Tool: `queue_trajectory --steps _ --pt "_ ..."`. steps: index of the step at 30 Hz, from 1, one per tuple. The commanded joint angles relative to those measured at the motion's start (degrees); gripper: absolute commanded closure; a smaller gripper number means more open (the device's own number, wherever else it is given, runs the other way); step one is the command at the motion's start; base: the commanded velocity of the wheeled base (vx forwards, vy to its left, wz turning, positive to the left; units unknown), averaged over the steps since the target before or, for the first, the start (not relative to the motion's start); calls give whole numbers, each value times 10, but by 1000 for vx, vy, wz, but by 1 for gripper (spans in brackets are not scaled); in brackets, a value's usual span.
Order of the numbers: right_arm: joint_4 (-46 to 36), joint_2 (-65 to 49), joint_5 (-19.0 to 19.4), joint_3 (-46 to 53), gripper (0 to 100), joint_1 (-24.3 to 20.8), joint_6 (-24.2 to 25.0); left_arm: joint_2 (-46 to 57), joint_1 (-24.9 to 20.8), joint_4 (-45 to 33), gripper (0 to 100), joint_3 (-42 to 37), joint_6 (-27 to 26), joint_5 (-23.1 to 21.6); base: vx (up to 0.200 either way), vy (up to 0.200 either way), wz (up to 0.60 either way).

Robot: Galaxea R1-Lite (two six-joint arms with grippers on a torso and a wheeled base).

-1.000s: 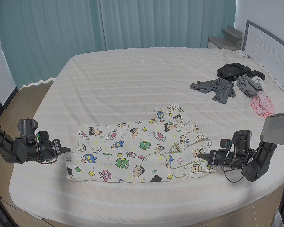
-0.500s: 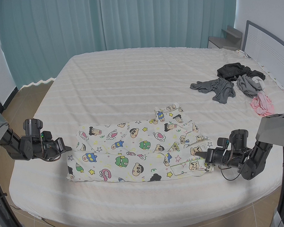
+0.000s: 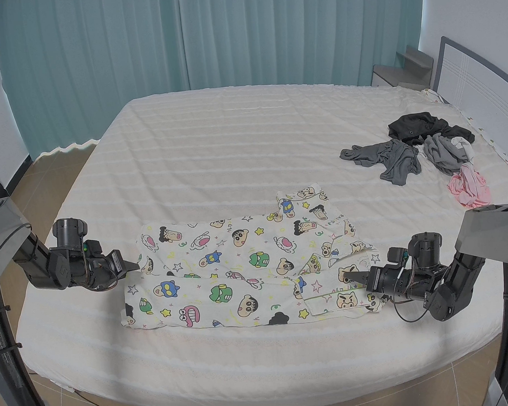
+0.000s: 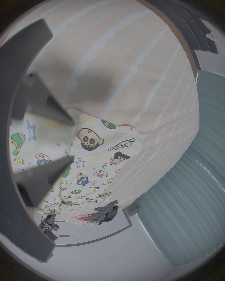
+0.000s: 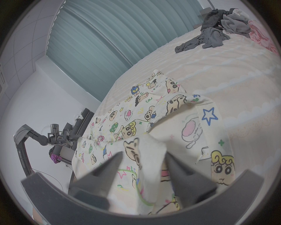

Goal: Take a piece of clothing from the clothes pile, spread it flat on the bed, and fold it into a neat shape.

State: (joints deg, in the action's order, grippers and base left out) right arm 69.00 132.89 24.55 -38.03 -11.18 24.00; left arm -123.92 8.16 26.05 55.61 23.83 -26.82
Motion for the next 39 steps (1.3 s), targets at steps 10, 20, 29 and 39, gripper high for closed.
queue_trajectory --steps 10,20,29,39 --pt "1 -8 -25 9 0 20 1 8 0 36 0 -4 39 32 0 0 0" --pt "-2 -120 -49 19 0 -1 6 85 10 37 0 -75 41 19 0 0 0" --pt "-51 -156 -50 20 0 -97 81 192 17 39 0 -178 111 -62 0 0 0" --pt "-67 -48 -51 2 0 -82 96 214 22 139 0 -304 117 -65 0 0 0"
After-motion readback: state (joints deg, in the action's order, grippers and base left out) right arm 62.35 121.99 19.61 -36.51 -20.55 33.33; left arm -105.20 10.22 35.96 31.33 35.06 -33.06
